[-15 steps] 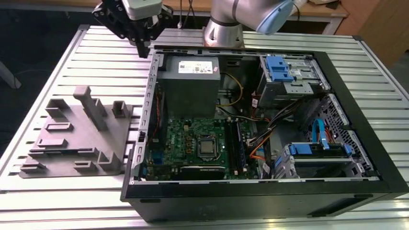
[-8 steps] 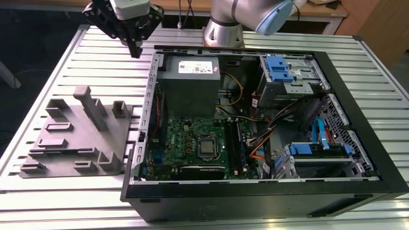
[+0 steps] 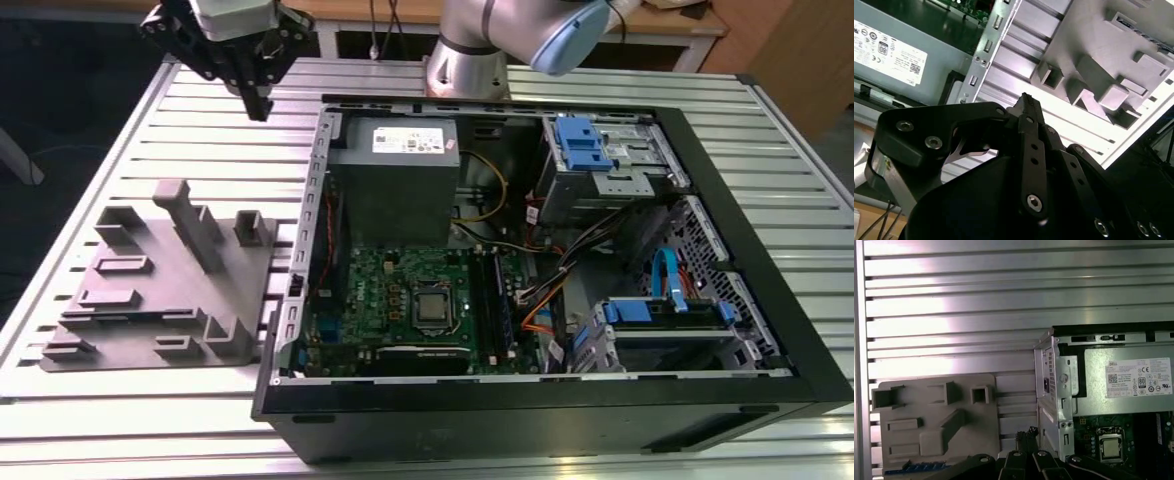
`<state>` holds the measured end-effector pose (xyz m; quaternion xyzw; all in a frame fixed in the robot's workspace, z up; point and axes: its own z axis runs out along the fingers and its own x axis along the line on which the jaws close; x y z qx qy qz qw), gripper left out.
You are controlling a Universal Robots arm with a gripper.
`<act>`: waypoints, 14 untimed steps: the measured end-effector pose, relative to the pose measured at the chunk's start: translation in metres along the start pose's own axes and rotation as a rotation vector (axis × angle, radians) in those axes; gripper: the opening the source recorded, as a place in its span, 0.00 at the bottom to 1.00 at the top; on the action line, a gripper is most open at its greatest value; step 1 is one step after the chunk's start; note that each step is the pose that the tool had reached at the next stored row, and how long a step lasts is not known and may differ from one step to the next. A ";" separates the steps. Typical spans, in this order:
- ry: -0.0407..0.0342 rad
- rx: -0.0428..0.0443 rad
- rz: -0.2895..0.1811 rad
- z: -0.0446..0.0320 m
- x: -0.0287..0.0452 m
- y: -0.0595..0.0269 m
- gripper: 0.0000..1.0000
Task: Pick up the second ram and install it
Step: 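Reach for the second ram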
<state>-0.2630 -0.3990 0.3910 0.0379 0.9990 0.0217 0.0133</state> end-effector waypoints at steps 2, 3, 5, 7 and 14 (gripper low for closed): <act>0.0000 0.0000 0.000 0.0002 0.0056 -0.0007 0.07; 0.0000 -0.0001 0.000 0.0003 0.0081 -0.0011 0.07; 0.0001 0.0000 0.000 0.0006 0.0120 -0.0019 0.07; 0.0001 0.0000 0.000 0.0010 0.0151 -0.0030 0.07; 0.0000 0.0000 0.000 0.0034 0.0223 -0.0079 0.07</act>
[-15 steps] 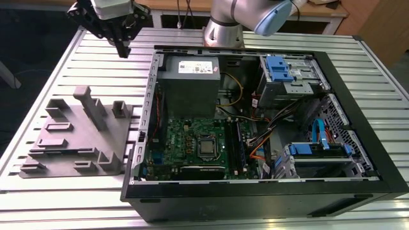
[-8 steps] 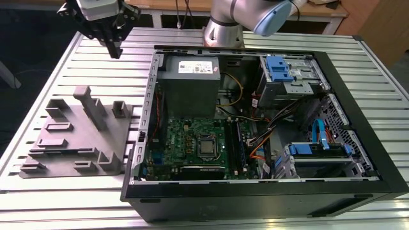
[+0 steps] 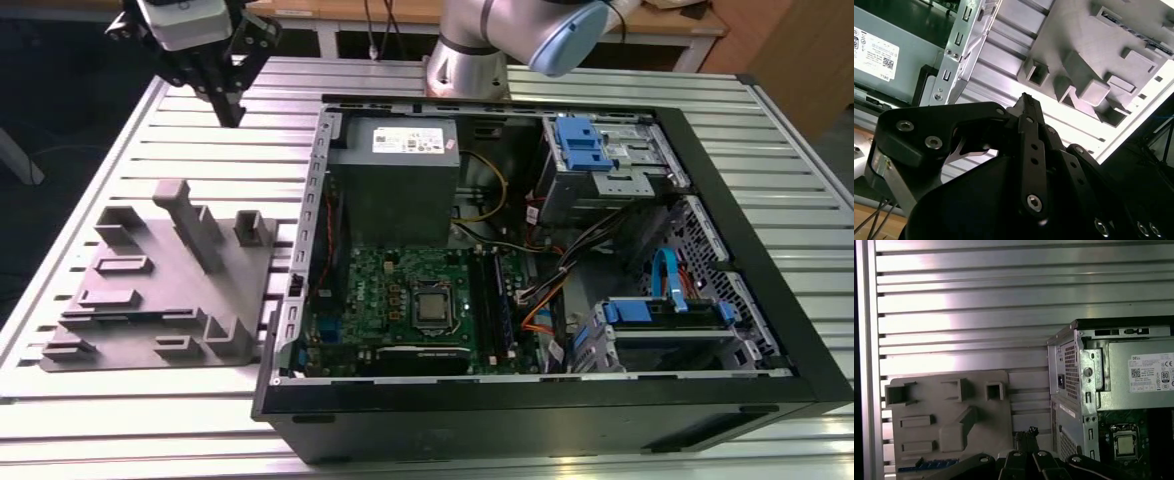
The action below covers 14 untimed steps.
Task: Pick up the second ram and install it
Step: 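Reach for the second ram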
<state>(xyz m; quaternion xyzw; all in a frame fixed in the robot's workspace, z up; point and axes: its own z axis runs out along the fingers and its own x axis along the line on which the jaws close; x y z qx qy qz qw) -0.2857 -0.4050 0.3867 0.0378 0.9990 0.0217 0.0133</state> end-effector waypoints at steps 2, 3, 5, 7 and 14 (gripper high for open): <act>0.0001 0.0001 0.000 0.0006 0.0021 -0.0022 0.07; 0.0001 0.0001 0.000 0.0009 0.0032 -0.0035 0.07; -0.0001 0.0000 0.000 0.0017 0.0054 -0.0062 0.07; 0.0000 0.0000 0.000 0.0023 0.0079 -0.0088 0.07; 0.0000 0.0001 0.000 0.0032 0.0204 -0.0169 0.07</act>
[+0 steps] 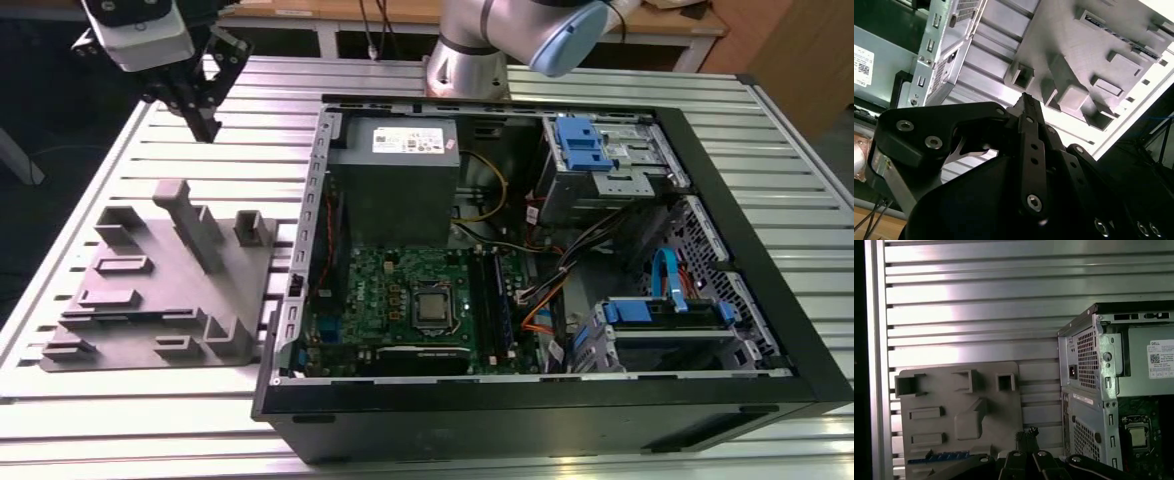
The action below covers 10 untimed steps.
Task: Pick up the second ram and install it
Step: 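Reach for the second ram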
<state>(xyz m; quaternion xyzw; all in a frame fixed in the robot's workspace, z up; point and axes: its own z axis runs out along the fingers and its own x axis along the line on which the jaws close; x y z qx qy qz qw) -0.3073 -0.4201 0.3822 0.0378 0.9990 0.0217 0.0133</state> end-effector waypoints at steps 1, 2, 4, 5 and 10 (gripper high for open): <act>0.0001 0.0000 0.000 -0.0001 0.0022 -0.0012 0.07; 0.0001 0.0001 0.000 -0.0001 0.0045 -0.0026 0.07; -0.0001 -0.0001 0.000 -0.0001 0.0093 -0.0055 0.07; -0.0001 -0.0001 0.000 -0.0002 0.0118 -0.0071 0.07; -0.0002 -0.0001 0.000 -0.0003 0.0225 -0.0155 0.07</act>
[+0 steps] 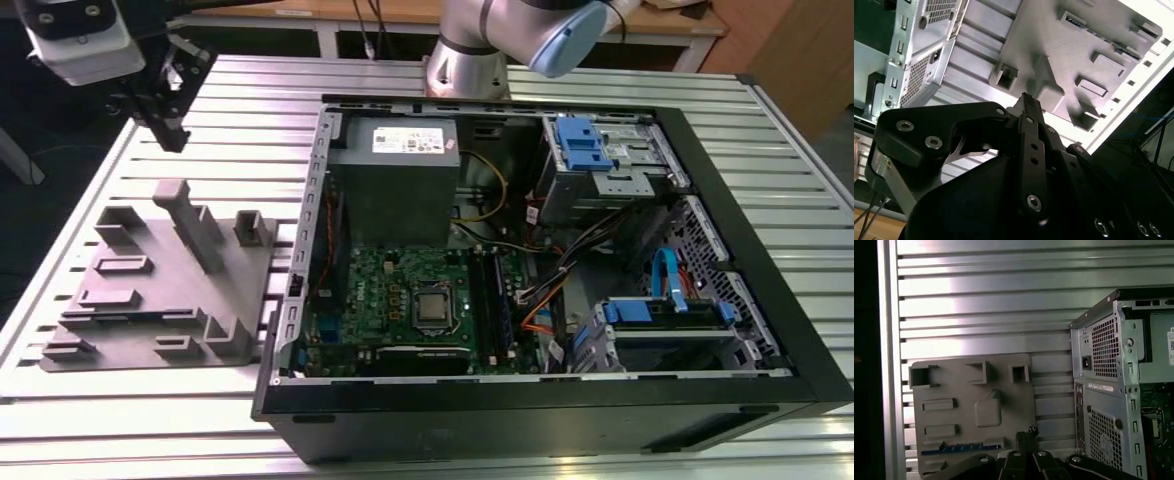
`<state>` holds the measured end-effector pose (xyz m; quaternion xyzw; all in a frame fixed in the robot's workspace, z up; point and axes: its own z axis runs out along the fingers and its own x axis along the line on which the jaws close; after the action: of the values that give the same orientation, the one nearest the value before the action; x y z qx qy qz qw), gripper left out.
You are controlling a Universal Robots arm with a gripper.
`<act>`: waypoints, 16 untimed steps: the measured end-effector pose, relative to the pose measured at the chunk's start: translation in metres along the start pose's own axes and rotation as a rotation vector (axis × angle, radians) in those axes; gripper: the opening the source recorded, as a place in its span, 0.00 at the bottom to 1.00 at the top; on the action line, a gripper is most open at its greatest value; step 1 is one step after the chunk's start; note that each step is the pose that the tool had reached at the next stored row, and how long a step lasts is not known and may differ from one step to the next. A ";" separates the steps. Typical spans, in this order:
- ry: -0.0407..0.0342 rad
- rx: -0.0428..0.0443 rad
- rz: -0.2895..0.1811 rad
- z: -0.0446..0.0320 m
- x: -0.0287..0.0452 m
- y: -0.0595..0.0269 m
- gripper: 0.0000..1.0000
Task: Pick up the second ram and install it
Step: 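Reach for the second ram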
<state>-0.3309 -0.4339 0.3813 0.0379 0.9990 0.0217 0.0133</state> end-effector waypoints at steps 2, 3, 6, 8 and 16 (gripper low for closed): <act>0.0002 0.0001 0.000 0.0000 0.0037 -0.0027 0.07; 0.0001 0.0001 0.000 0.0001 0.0056 -0.0040 0.07; 0.0000 0.0000 0.000 0.0004 0.0110 -0.0072 0.07; 0.0000 0.0000 0.000 0.0008 0.0147 -0.0086 0.07; 0.0000 0.0000 0.000 0.0024 0.0285 -0.0145 0.07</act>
<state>-0.3603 -0.4460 0.3775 0.0379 0.9990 0.0217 0.0133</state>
